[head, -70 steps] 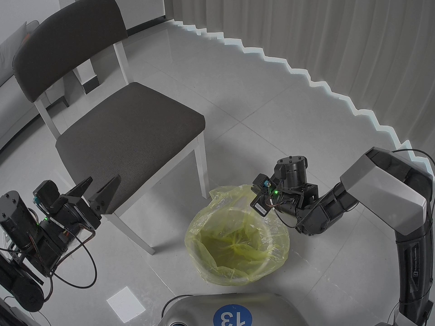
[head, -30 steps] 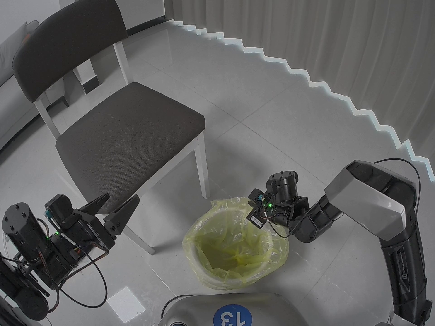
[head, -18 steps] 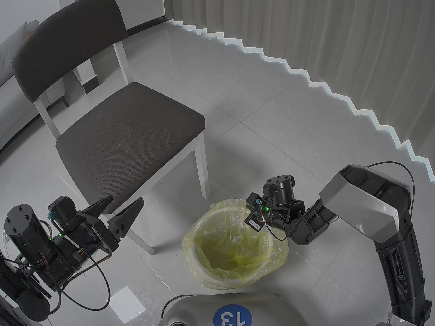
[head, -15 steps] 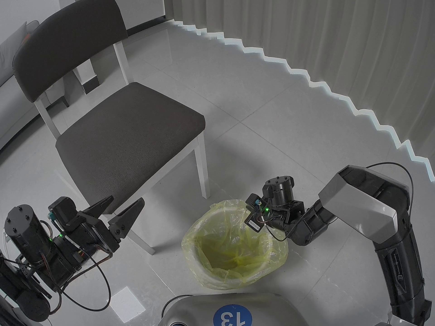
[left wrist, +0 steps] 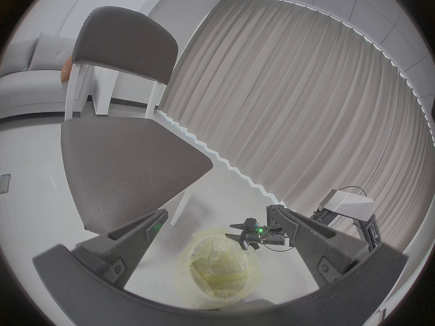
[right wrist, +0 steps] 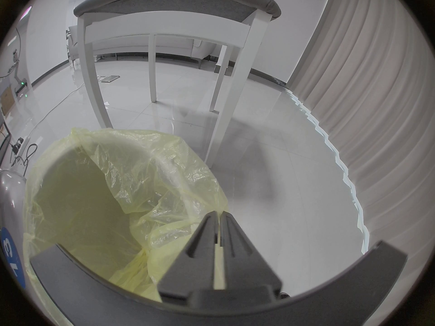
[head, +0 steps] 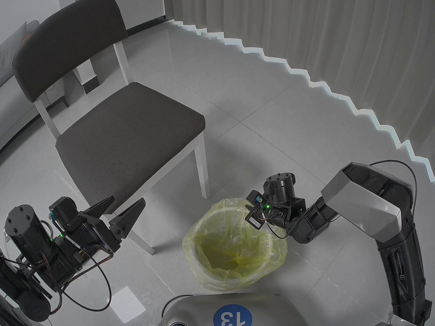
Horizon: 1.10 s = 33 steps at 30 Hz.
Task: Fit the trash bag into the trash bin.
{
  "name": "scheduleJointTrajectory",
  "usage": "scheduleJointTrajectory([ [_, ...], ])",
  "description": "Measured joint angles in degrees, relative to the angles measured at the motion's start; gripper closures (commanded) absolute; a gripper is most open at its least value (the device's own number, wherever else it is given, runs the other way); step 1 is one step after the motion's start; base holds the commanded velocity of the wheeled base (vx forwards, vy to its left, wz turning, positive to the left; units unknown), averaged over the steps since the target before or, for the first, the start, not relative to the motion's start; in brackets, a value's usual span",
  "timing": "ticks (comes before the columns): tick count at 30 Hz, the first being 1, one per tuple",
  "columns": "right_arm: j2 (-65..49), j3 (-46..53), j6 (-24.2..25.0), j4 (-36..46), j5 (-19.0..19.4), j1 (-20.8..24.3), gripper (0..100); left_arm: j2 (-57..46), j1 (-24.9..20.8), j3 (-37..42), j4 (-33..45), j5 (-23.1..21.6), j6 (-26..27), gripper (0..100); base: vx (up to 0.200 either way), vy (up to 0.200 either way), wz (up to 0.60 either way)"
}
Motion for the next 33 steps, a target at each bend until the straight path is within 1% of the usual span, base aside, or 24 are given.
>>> scheduleJointTrajectory([
  [8, -0.91, -0.23, 0.66, -0.38, 0.10, 0.00, 0, -0.02, -0.02, 0.11, 0.00, 0.00, -0.93, 0, 0.000, 0.000, 0.00],
  [13, -3.23, 1.78, 0.69, -0.38, 0.05, -0.61, 0, -0.02, 0.00, 0.09, 0.00, 0.00, -2.44, 0, 0.000, 0.000, 0.00],
  [17, -6.14, 5.71, 0.69, -0.38, -0.01, -1.88, 0, 0.11, 0.22, 0.15, -0.02, 0.00, -3.19, 0, 0.000, 0.000, 0.00],
  [24, -10.70, 13.92, 0.24, -0.38, -0.11, -5.16, 0, 0.91, 0.60, -0.02, 0.00, 0.07, -2.16, 0, 0.000, 0.000, 0.00],
  [27, -11.45, 15.62, -0.05, -0.22, -0.17, -6.34, 0, 1.07, 0.35, -0.33, 0.02, 0.10, -1.87, 0, 0.000, 0.000, 0.00],
  [33, -10.68, 15.68, -0.10, -0.33, -0.15, -6.95, 0, 1.27, -0.11, -0.27, 0.00, 0.11, -1.67, 0, 0.000, 0.000, 0.00],
])
